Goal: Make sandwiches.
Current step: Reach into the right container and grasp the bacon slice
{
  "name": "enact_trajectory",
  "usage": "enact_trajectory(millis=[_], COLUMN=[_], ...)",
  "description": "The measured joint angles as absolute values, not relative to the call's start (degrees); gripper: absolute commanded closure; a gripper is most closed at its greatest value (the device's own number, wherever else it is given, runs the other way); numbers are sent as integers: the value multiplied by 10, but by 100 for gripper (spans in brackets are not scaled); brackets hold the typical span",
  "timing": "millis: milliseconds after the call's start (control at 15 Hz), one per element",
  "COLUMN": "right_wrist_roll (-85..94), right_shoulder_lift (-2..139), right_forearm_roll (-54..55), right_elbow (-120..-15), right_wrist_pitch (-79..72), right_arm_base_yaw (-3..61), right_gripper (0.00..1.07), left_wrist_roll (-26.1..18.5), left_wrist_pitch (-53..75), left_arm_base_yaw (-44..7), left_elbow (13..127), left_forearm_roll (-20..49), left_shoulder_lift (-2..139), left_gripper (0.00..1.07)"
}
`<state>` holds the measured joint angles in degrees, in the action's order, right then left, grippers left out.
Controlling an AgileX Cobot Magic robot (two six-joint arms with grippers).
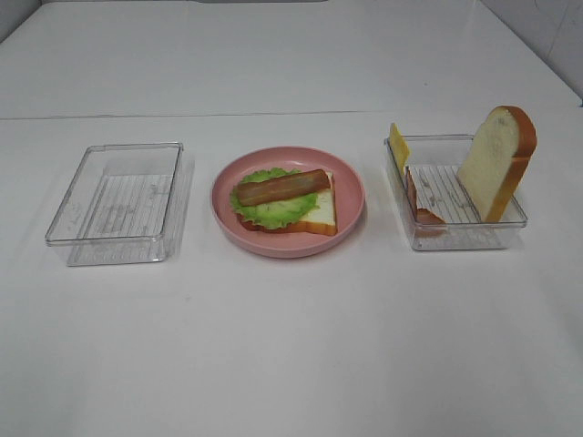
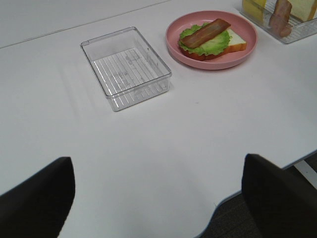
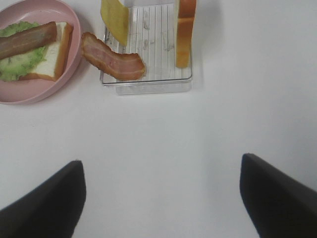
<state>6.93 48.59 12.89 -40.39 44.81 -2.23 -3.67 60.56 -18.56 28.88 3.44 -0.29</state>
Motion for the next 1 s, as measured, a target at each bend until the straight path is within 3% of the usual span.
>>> enact_trajectory(millis=[200,400,733,1000], right_wrist_roll=[151,182,150,57], right_shoulder_lift=[687,780,926,1047], right_forearm_roll=[194,233,207,200], right_elbow=[-552,-632,-737,-842], right_wrist_pitch=[511,545,555,597], right_arm_base_yaw=[-22,-20,87,113], right_gripper=[30,37,43,43], left_wrist_roll=[-37,-37,-37,-37], left_wrist_pitch=[606,606,605,605], left_arm_base_yaw=[-186,-186,-186,-186], left_elbow=[288,288,286,286], left_forearm_roll=[34,34,34,34], left_shoulder_lift=[-3,-3,-3,-3], left_gripper=[20,20,20,20])
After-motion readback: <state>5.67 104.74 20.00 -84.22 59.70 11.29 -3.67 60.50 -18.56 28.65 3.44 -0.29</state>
